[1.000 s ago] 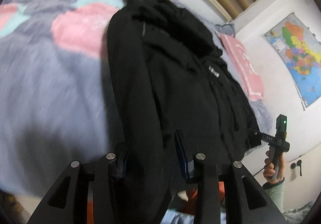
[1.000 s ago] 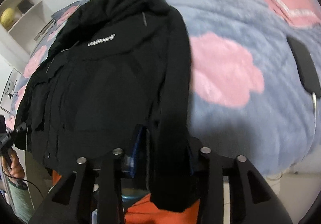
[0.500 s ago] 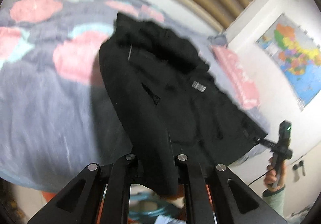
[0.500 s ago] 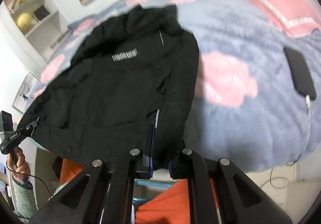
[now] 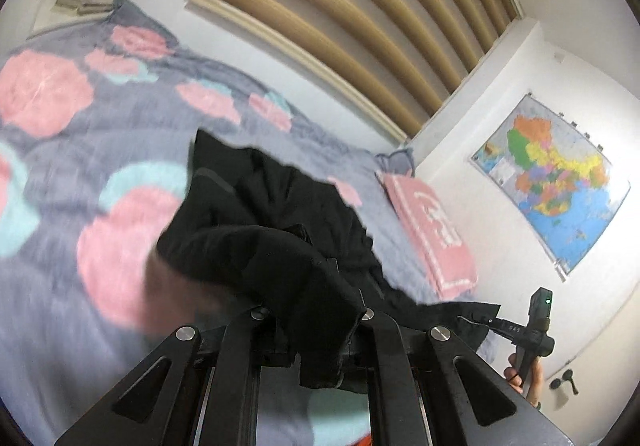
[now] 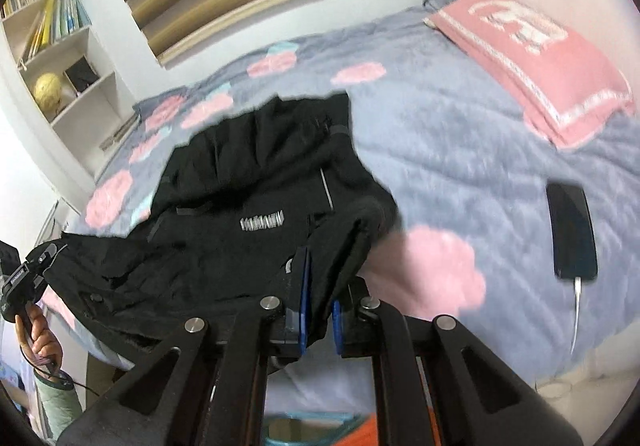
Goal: Fold large clothes
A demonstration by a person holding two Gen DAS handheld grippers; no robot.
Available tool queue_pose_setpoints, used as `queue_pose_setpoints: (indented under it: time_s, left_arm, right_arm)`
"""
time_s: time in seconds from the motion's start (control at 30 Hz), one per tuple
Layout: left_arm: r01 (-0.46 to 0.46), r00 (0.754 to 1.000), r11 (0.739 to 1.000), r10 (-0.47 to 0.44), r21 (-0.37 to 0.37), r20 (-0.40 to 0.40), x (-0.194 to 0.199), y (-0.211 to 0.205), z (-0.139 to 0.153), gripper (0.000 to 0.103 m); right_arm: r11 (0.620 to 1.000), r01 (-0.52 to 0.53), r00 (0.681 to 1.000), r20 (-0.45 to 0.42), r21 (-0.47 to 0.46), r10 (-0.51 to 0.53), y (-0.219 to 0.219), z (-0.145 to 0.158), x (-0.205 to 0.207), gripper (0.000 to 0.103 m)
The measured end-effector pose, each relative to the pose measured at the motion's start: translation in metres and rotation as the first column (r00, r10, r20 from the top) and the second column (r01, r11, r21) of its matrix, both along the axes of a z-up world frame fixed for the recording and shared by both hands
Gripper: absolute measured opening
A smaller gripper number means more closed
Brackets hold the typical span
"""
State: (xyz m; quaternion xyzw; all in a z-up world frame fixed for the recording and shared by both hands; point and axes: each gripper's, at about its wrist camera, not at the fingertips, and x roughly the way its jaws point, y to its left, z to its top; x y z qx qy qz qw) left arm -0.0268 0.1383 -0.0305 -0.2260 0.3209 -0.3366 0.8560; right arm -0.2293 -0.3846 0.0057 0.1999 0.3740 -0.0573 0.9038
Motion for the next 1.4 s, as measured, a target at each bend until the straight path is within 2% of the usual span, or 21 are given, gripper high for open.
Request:
queue_pose_setpoints:
  time_s: [0.23,0.4,0.53,0.6,0.7,0.8,0.9,0.97,1.03,1.17,1.3,1.37,1.4]
  left_arm:
    - [-0.079,0.996,0.997,0.078,0.019,0.031,0.087,-0.029,0.036,0.011]
    - [-0.147,0.989,0.988,0.144,0.058,0.042,0.158,-0.058,0.046,0.011]
    - [-0.184,0.983,0.979,0.182,0.091,0.026,0.206,-0.076,0.035,0.011]
    - [-0.208,0.978,0.97,0.209,0.123,0.006,0.232,-0.088,0.021,0.011]
    - [-0.242,0.967,0.949,0.253,0.201,-0.034,0.273,-0.107,-0.013,0.012]
    - [-0.249,0.956,0.925,0.283,0.288,-0.083,0.304,-0.125,-0.05,0.014]
    - [-0.21,0.949,0.899,0.282,0.384,-0.143,0.329,-0.144,-0.096,0.014]
    - [-0.186,0.947,0.892,0.275,0.412,-0.166,0.337,-0.151,-0.119,0.014]
    - [-0.186,0.948,0.887,0.275,0.423,-0.161,0.34,-0.153,-0.128,0.015]
    - [-0.187,0.949,0.89,0.273,0.417,-0.157,0.341,-0.153,-0.134,0.015]
    - [-0.191,0.953,0.89,0.269,0.414,-0.137,0.339,-0.153,-0.138,0.015]
    - [-0.177,0.956,0.91,0.249,0.374,-0.152,0.338,-0.147,-0.134,0.015]
    - [-0.173,0.96,0.929,0.234,0.326,-0.158,0.334,-0.139,-0.129,0.017]
  right_arm:
    - [0.998,0.058,0.995,0.081,-0.032,-0.055,-0.021,0.042,0.105,0.012]
    - [0.995,0.091,0.99,0.109,-0.05,-0.085,-0.034,0.05,0.185,0.012]
    - [0.994,0.101,0.991,0.088,-0.044,-0.097,-0.05,0.033,0.251,0.012]
    - [0.993,0.101,0.993,0.067,-0.061,-0.097,-0.053,0.019,0.279,0.012]
    - [0.991,0.099,0.995,0.02,-0.087,-0.098,-0.058,-0.012,0.319,0.012]
    - [0.991,0.103,0.992,-0.059,-0.09,-0.108,-0.063,-0.057,0.356,0.012]
    - [0.99,0.1,0.984,-0.138,-0.096,-0.113,-0.067,-0.099,0.379,0.013]
    - [0.992,0.092,0.979,-0.173,-0.088,-0.107,-0.068,-0.127,0.389,0.015]
    - [0.993,0.088,0.976,-0.195,-0.076,-0.101,-0.07,-0.148,0.396,0.017]
    - [0.993,0.09,0.977,-0.187,-0.07,-0.102,-0.072,-0.162,0.398,0.018]
    - [0.991,0.081,0.976,-0.195,-0.104,-0.1,-0.066,-0.162,0.398,0.02]
    - [0.991,0.067,0.975,-0.204,-0.112,-0.089,-0.064,-0.156,0.396,0.021]
    - [0.992,0.057,0.974,-0.214,-0.112,-0.08,-0.064,-0.15,0.392,0.023]
